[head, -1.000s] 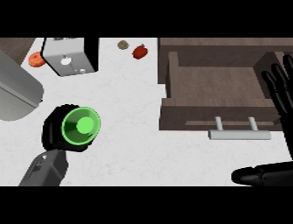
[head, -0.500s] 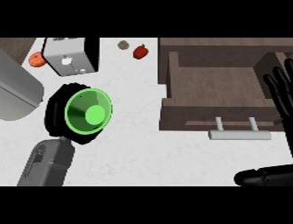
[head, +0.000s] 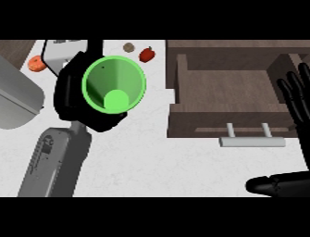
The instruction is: Pick up the cup, place it into the drawer and close the drawer
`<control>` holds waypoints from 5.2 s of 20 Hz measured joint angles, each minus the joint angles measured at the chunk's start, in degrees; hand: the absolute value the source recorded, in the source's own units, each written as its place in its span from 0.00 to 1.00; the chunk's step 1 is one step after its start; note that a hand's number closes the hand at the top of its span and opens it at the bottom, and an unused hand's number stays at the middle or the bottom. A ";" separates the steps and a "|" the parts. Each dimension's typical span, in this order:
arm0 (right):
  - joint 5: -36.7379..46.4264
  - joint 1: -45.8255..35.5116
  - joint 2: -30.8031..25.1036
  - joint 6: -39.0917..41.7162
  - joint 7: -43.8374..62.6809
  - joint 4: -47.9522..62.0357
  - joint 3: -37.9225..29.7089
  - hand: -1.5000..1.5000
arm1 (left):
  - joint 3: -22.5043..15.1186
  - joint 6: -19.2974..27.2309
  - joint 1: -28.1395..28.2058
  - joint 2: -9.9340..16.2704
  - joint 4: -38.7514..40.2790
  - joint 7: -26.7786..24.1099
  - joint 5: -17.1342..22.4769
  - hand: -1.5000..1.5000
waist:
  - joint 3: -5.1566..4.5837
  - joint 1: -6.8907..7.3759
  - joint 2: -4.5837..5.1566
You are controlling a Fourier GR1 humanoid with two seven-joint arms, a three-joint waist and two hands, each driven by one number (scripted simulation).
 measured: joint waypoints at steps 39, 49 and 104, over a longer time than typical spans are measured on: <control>-0.80 -1.95 -0.43 1.17 -1.27 2.51 -0.67 0.00 | -16.20 21.30 -43.62 -0.52 48.81 -2.20 11.55 1.00 | 0.01 -2.85 0.69; -1.99 -3.36 -0.64 2.38 -1.67 3.79 -0.34 0.00 | -25.46 23.10 -47.32 -0.53 57.19 -4.06 16.45 1.00 | 0.06 -5.07 1.29; 27.80 1.50 -13.99 12.61 -10.79 7.94 9.22 1.00 | -18.92 16.50 1.67 27.51 1.00 -1.76 32.53 0.00 | -0.03 1.93 -0.05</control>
